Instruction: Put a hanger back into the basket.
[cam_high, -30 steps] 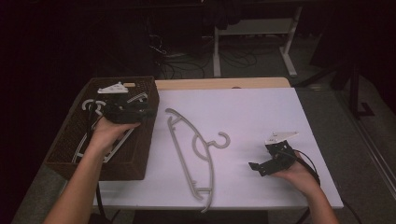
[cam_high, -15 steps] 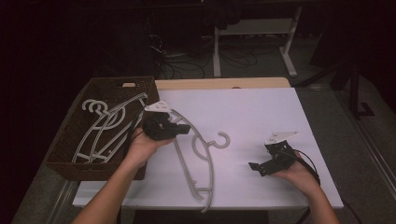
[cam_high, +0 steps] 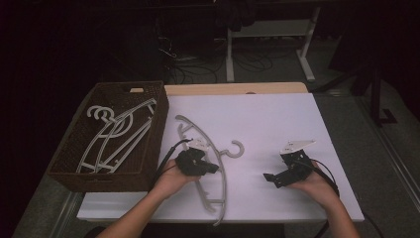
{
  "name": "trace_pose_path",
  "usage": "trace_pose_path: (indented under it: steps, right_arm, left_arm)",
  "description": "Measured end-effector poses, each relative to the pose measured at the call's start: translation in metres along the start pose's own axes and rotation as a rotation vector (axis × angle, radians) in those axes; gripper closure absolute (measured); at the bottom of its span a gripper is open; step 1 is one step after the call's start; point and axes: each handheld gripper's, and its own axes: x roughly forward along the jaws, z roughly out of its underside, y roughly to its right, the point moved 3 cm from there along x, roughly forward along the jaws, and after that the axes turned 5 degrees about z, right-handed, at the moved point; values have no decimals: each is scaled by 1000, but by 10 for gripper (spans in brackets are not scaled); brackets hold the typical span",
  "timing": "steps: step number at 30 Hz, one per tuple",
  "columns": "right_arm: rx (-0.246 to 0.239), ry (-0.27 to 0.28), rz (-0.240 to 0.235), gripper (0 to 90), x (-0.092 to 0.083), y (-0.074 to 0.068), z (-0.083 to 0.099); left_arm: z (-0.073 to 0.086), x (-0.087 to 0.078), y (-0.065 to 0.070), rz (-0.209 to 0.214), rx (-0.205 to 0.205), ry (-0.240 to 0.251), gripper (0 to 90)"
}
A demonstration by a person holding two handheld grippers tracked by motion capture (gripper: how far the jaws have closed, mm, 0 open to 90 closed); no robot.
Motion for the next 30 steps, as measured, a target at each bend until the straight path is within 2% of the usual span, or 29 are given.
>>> trace_pose_path:
  steps: [6,9,15,21,30]
  right_arm:
    - [0,-1,0,0,0,0,0]
    - [3,-2,0,0,0,0,0]
    - [-3,-2,-1,0,0,0,0]
    - [-1,-1,1,0,0,0,0]
    - [8,9,2,0,-3,2,0]
  left_arm:
    - [6,21,6,-2,37,-73,900]
    - [7,28,10,-2,46,-85,900]
    - [2,34,12,-5,53,-71,900]
    - [-12,49,12,-8,63,-60,900]
    - [-46,80,5,-30,82,-50,900]
